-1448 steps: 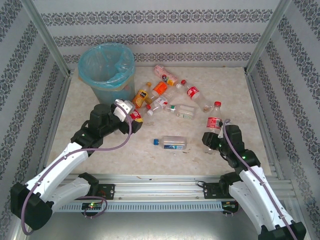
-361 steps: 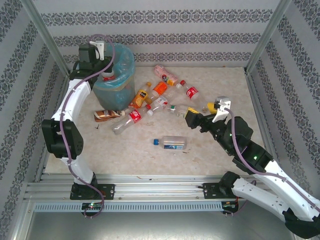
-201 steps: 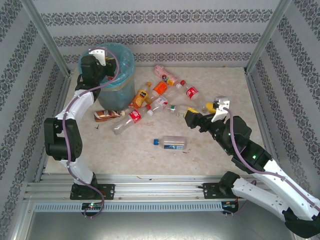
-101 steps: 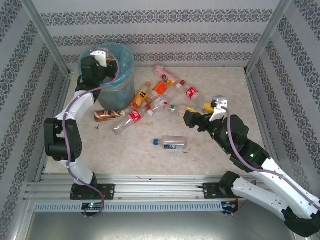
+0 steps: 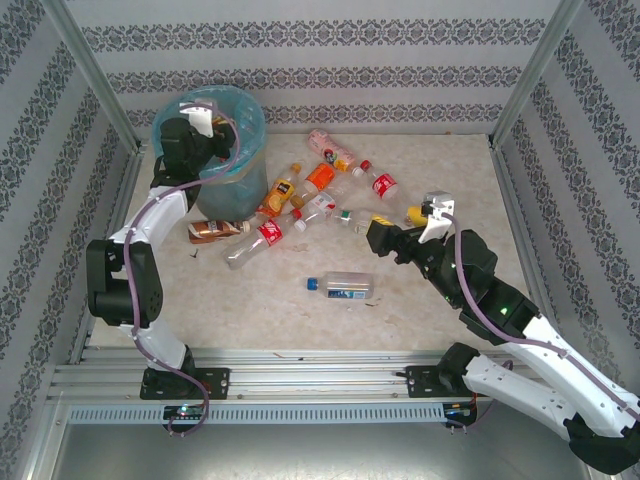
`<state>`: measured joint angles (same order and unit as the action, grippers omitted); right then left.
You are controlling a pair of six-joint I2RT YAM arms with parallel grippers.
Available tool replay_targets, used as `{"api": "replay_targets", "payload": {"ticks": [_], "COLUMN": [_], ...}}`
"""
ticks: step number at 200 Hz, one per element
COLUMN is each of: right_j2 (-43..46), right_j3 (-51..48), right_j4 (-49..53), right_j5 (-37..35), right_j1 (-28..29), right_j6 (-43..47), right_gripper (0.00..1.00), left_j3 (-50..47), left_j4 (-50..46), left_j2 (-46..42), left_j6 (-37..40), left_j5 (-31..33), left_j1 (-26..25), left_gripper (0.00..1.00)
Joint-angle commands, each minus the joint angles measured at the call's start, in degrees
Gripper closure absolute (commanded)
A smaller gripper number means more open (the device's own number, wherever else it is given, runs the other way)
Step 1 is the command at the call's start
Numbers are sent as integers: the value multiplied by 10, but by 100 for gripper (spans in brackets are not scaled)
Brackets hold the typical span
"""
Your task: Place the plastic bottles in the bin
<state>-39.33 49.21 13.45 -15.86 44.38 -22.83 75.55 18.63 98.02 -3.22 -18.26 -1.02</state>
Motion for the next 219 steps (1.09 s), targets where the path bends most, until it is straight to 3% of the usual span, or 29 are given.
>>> {"api": "replay_targets", "payload": {"ticks": [1,17,43,83,144,175,219], "right_j2": [-6,-13,-22,-24,-57,-152,-270], "right_j3": [0,3,8,7,31,99,145], "right_j4": [-16,-18,-19,-19,26,116,234], "right_j5": [7,11,18,20,12,99,291], "right_j1": [-2,-2,-2,-2,-5,-7,0], "right_j6": [-14,-15,-18,-21,-22,36,244], "right_gripper": [9,9,9,9,9,11,10], "left_j3": [34,92,168,212,177,132,-37], "left_j4": [-106,-150,-204,-251,-282,-321,-297], "left_j2": [6,-5,-17,-43,-119,-182,-312], "left_j6": [-23,-40,-58,-80,-122,-113,-41], "left_j5": [-13,-27,-40,-50,-108,-117,-152], "left_j1": [5,4,5,4,-1,-20,-97], "left_gripper": [52,37,26,29,37,42,41]}}
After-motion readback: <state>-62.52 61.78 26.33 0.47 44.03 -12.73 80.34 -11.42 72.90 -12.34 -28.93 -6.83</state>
